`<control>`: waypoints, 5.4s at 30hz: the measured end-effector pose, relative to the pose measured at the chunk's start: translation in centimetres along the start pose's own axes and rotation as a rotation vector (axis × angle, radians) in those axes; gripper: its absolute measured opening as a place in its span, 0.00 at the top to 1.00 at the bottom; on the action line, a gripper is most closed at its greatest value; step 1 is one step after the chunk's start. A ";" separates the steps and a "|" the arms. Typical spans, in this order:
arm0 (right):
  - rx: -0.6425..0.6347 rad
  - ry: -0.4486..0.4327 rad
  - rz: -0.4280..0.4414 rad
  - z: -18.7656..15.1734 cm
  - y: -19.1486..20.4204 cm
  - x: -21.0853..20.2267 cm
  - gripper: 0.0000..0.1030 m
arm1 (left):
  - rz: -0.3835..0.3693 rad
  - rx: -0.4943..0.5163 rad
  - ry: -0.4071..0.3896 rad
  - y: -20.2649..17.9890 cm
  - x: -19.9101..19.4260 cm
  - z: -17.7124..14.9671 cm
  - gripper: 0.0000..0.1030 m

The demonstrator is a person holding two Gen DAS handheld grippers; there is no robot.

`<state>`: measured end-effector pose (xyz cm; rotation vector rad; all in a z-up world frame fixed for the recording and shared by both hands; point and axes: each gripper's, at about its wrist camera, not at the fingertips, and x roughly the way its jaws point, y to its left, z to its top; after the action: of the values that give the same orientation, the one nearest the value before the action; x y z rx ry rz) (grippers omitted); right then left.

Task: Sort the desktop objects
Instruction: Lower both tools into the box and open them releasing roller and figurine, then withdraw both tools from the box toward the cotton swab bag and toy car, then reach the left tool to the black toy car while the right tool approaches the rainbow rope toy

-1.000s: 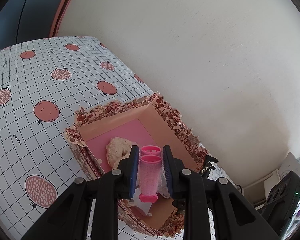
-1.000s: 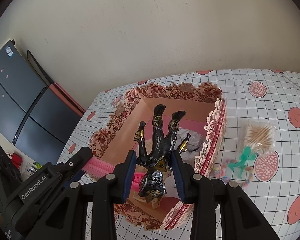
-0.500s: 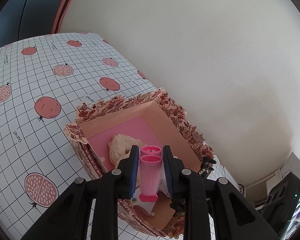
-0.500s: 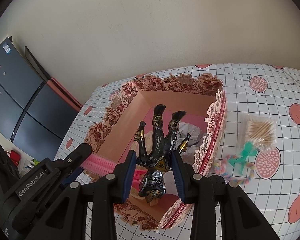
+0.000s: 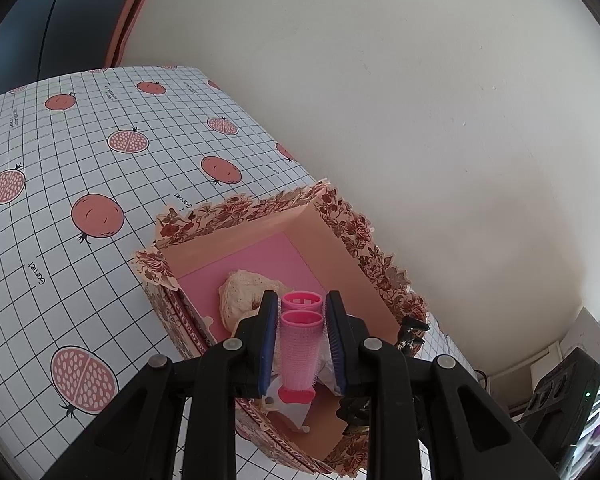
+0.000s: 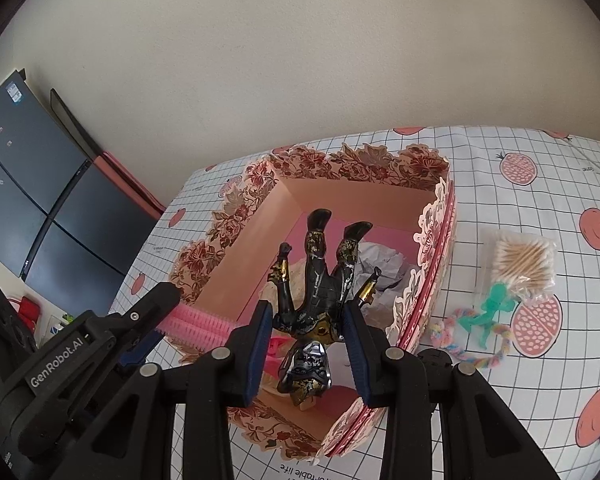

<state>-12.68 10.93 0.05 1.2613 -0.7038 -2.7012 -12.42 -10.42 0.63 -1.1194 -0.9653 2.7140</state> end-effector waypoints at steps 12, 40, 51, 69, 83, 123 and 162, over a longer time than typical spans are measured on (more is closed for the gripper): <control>-0.001 0.007 0.000 0.1 0.1 0.1 0.61 | 0.005 -0.001 0.000 0.0 -0.1 0.1 0.76; 0.017 -0.010 -0.028 0.6 -0.6 -1.9 0.42 | 0.027 0.009 -0.004 -0.5 -0.2 -0.1 0.33; 0.057 -0.030 -0.076 1.1 -2.3 -3.2 0.20 | 0.019 0.025 -0.009 -1.5 -0.4 -0.6 0.19; 0.082 -0.068 -0.149 2.4 -6.3 -7.7 0.00 | 0.021 0.159 -0.002 -5.8 0.6 -3.2 0.12; 0.110 -0.132 -0.188 3.3 -9.6 -11.7 0.00 | -0.010 0.298 -0.011 -9.8 0.5 -5.5 0.11; 0.077 -0.243 -0.230 3.9 -13.5 -16.5 0.00 | -0.252 0.463 -0.020 -16.3 -0.4 -10.9 0.00; 0.207 0.098 -0.147 -0.5 -18.0 -3.5 0.00 | 0.210 0.359 0.200 -10.3 8.3 -17.1 0.01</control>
<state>-7.84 27.72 -5.57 1.5387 -0.9341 -2.7132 -9.25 9.14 -7.92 -1.4418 -0.3324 2.7060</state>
